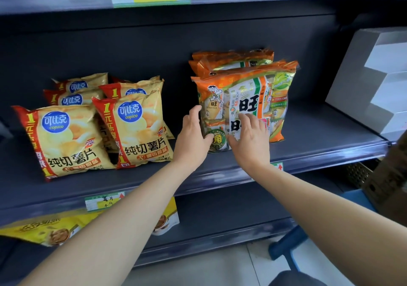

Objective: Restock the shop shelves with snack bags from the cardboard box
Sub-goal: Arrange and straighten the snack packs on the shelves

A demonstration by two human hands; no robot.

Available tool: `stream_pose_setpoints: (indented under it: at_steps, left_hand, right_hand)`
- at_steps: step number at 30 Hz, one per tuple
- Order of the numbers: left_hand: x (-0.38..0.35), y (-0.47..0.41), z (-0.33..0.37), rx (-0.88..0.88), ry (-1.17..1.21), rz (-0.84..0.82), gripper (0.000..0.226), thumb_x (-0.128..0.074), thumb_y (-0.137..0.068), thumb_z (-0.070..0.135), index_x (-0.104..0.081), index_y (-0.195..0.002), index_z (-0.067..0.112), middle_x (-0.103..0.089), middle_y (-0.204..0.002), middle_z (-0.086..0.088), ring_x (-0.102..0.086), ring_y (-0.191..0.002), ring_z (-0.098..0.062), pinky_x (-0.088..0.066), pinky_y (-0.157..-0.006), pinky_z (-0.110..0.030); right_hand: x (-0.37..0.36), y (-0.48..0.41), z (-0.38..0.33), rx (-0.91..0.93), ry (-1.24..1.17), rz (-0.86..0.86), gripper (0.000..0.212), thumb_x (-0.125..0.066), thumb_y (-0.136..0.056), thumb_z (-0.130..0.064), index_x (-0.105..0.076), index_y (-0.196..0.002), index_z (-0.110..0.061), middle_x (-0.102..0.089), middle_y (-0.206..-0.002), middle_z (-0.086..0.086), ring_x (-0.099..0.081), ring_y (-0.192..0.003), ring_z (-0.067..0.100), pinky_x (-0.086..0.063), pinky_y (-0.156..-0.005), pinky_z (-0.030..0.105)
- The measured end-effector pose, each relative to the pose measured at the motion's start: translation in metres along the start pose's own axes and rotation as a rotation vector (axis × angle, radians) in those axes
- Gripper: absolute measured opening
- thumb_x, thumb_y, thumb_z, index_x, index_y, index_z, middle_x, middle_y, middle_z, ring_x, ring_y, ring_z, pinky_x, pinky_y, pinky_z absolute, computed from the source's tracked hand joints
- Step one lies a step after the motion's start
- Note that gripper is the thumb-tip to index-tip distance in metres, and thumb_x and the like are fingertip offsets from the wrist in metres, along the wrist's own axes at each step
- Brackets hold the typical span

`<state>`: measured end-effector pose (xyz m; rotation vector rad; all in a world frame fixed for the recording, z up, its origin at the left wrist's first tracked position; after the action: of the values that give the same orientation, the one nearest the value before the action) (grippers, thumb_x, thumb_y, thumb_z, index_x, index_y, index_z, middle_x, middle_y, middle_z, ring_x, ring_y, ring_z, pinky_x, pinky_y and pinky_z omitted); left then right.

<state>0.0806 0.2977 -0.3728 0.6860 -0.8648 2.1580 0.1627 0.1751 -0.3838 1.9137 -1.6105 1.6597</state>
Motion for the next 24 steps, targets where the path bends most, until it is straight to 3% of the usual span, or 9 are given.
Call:
stream_pose_setpoints:
  at_steps: [4,9,11,14,16,19,24]
  left_hand:
    - [0.007,0.002,0.019,-0.097,-0.11,-0.03,0.053,-0.061,-0.09,0.017,-0.036,-0.137,0.015,-0.044,-0.132,-0.007,-0.058,-0.105,-0.024,-0.052,-0.083,-0.039]
    - [0.022,0.005,0.05,-0.17,-0.34,-0.141,0.046,-0.057,-0.092,0.016,-0.04,-0.135,0.013,-0.047,-0.128,-0.008,-0.055,-0.11,-0.027,-0.049,-0.086,-0.04]
    - [0.034,0.005,0.067,-0.21,-0.444,-0.182,0.046,-0.061,-0.089,0.013,-0.045,-0.132,0.009,-0.052,-0.122,-0.011,-0.058,-0.103,-0.03,-0.051,-0.081,-0.042]
    - [0.06,0.002,0.096,-0.267,-0.549,-0.201,0.047,-0.079,-0.068,0.006,-0.059,-0.11,0.006,-0.062,-0.098,-0.011,-0.064,-0.078,-0.029,-0.056,-0.062,-0.038]
    - [0.078,-0.003,0.12,-0.288,-0.602,-0.208,0.05,-0.085,-0.058,0.005,-0.061,-0.102,0.008,-0.061,-0.09,-0.008,-0.063,-0.07,-0.026,-0.054,-0.056,-0.034]
    - [0.1,-0.005,0.161,-0.323,-0.628,-0.258,0.054,-0.086,-0.053,0.005,-0.061,-0.101,0.01,-0.06,-0.091,-0.005,-0.062,-0.071,-0.023,-0.055,-0.059,-0.034]
    - [0.143,-0.015,0.248,-0.381,-0.619,-0.313,0.06,-0.084,-0.053,0.004,-0.062,-0.109,0.009,-0.062,-0.092,-0.004,-0.064,-0.076,-0.023,-0.053,-0.064,-0.034]
  right_hand:
    - [0.008,-0.003,-0.001,0.023,0.015,0.016,0.053,-0.063,-0.089,-0.028,-0.046,-0.135,-0.007,-0.047,-0.138,0.01,-0.039,-0.129,0.031,-0.03,-0.105,0.041]
    - [0.034,-0.006,-0.004,0.036,0.101,-0.074,0.05,-0.072,-0.081,-0.023,-0.056,-0.123,-0.002,-0.056,-0.126,0.015,-0.05,-0.117,0.038,-0.039,-0.096,0.047]
    - [0.056,-0.011,-0.01,0.067,0.161,-0.108,0.052,-0.081,-0.072,-0.021,-0.06,-0.114,0.0,-0.062,-0.115,0.017,-0.058,-0.106,0.039,-0.046,-0.089,0.047]
    - [0.096,-0.021,-0.024,0.129,0.234,-0.138,0.058,-0.089,-0.058,-0.022,-0.065,-0.107,-0.001,-0.067,-0.104,0.016,-0.065,-0.094,0.036,-0.052,-0.08,0.044]
    - [0.126,-0.029,-0.036,0.185,0.263,-0.143,0.057,-0.089,-0.056,-0.023,-0.066,-0.103,-0.003,-0.068,-0.101,0.013,-0.066,-0.093,0.034,-0.051,-0.081,0.04]
    - [0.178,-0.04,-0.052,0.25,0.272,-0.135,0.05,-0.086,-0.057,-0.02,-0.067,-0.1,-0.005,-0.067,-0.101,0.011,-0.065,-0.095,0.033,-0.037,-0.089,0.039]
    - [0.274,-0.072,-0.069,0.28,0.255,-0.099,0.042,-0.084,-0.06,-0.02,-0.067,-0.096,-0.005,-0.067,-0.099,0.01,-0.064,-0.093,0.032,-0.036,-0.089,0.037]
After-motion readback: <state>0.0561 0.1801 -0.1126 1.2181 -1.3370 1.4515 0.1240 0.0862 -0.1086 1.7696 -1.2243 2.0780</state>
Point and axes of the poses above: each hand's wrist, its own y-axis away from the middle knuckle, its own x-axis out of the back of the hand, z = x × y, the point moved 9 cm from there along -y, towards the middle knuckle
